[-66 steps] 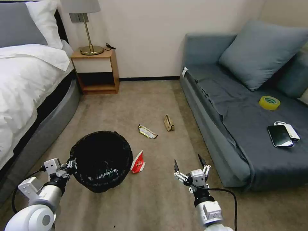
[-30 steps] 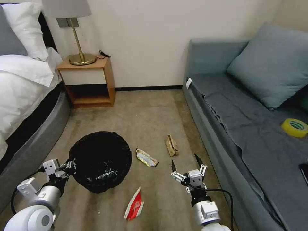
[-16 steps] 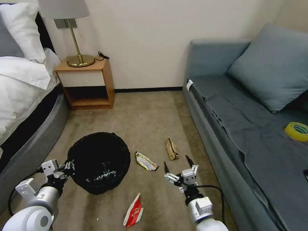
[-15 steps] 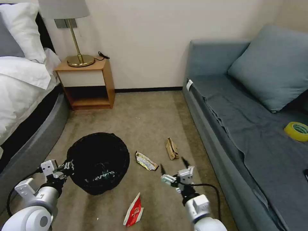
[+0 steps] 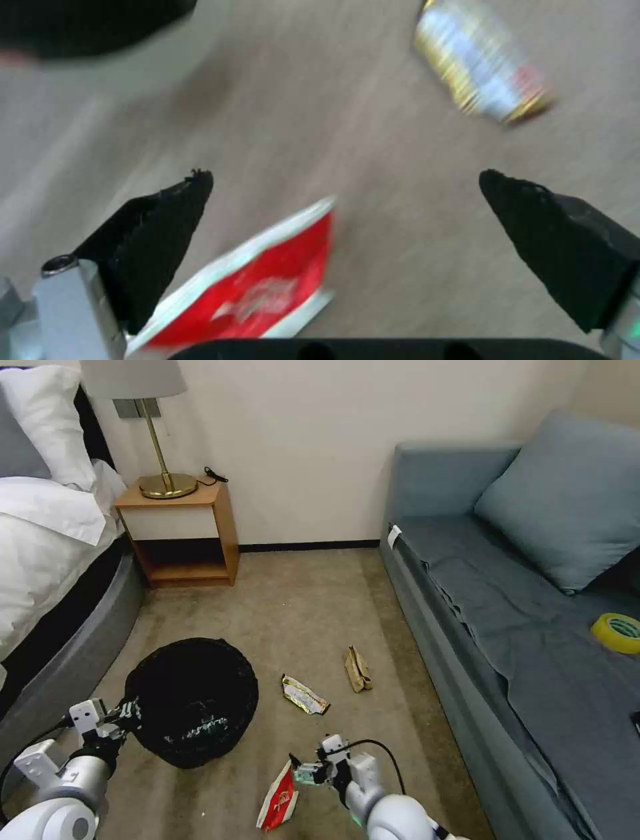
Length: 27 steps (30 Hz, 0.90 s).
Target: Pick up the trash bin, then pick up the garbage on the floor and place it into the trash bin.
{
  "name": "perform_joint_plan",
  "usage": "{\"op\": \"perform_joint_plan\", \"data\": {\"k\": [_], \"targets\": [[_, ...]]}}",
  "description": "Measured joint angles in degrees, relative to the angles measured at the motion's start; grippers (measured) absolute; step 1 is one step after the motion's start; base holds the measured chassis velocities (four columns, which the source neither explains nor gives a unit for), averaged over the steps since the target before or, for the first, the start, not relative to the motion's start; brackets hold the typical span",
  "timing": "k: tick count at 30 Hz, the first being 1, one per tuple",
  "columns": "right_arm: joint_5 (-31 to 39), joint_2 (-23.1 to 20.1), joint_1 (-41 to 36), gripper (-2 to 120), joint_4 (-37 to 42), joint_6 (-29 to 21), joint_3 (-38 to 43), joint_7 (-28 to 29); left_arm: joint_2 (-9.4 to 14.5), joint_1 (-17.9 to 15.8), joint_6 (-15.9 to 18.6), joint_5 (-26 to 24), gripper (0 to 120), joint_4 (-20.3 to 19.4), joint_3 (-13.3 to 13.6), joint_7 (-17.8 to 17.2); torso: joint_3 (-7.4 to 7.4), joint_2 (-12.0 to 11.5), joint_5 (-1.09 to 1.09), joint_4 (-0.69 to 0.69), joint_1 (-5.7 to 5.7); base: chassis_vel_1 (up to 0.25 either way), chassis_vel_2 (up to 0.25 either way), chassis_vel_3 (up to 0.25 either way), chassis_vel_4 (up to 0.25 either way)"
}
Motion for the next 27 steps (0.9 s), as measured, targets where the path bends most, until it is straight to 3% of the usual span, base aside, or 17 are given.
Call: {"op": "perform_joint_plan", "data": {"k": [3, 8, 12, 17, 27], "targets": [[9.69, 2.65, 4.89, 100, -2.77, -6.59, -3.64, 4.85, 0.33, -0.56, -0.06, -0.02, 5, 0.78, 0.05, 0.05, 0.0, 0.0, 0.0, 0.0, 0.0, 0.0, 0.0, 0.0, 0.0], [16.42, 4.46, 7.86, 100, -5.05, -10.71, -6.26, 9.74, 0.36, -0.98, -0.06, -0.01, 5, 1.04, 0.31, 0.05, 0.0, 0.0, 0.0, 0.0, 0.0, 0.0, 0.0, 0.0, 0.0], [30.2, 7.3, 10.8, 100, -9.28, -13.47, -8.24, 18.6, 0.15, -0.92, -0.1, 0.1, 5, 0.19, 1.64, 0.24, 0.0, 0.0, 0.0, -0.01, 0.0, 0.0, 0.0, 0.0, 0.0], [33.92, 8.73, 12.08, 100, -12.25, -13.48, -9.28, 20.48, -0.42, -0.52, -0.27, 0.16, 5, -1.23, 2.63, 0.37, 0.0, 0.0, 0.01, -0.01, 0.0, 0.0, 0.0, 0.0, 0.0], [34.01, 11.72, 14.51, 100, -18.01, -13.13, -12.41, 19.41, -0.93, -0.27, -1.13, -0.26, 5, -2.44, 2.54, 0.7, 0.0, 0.0, 0.01, -0.01, -0.01, 0.0, 0.0, 0.0, 0.0]]}}
